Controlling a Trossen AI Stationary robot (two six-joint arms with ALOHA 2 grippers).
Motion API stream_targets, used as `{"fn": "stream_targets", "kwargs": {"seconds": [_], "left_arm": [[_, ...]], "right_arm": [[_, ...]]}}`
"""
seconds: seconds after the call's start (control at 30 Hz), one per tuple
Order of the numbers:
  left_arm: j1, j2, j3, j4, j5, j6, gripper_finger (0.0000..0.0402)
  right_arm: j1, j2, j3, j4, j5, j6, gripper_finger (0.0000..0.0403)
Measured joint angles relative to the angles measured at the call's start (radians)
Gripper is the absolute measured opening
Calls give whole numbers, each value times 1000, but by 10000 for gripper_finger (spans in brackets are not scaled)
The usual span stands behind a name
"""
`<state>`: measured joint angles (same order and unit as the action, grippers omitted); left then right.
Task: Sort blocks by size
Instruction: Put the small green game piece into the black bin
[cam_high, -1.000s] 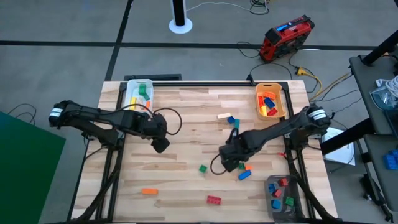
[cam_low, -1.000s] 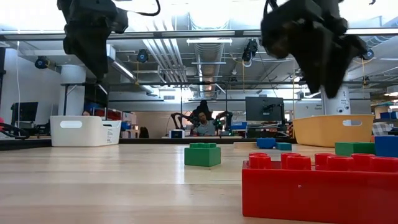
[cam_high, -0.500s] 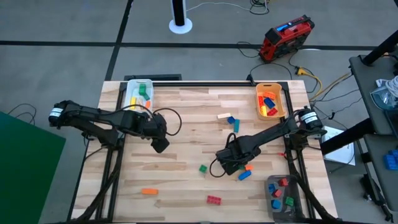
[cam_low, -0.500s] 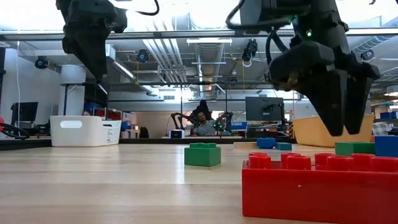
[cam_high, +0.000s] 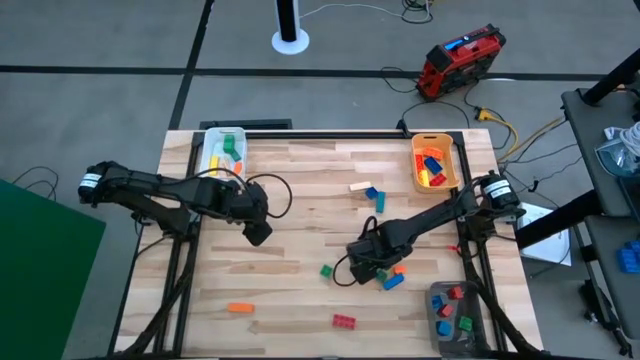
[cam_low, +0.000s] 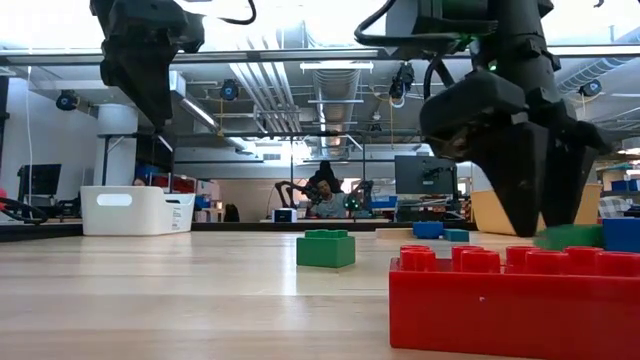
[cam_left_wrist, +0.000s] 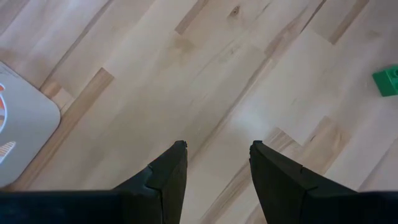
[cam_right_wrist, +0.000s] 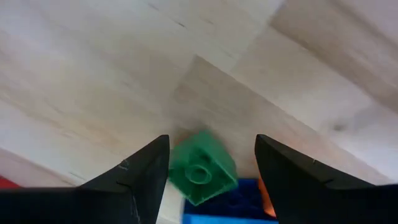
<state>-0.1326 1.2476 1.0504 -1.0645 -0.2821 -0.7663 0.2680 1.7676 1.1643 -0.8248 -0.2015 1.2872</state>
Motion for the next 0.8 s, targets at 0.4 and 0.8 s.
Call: {"fn": "stream_targets", "kwargs": {"seconds": [0.4,0.8], "left_arm": [[0,0,0,0,0,-2,152],[0,0,0,0,0,5,152]], "right_arm": [[0,-6,1,17,3,-79,238],[50,-32,10,8,-17,-148,294]]}}
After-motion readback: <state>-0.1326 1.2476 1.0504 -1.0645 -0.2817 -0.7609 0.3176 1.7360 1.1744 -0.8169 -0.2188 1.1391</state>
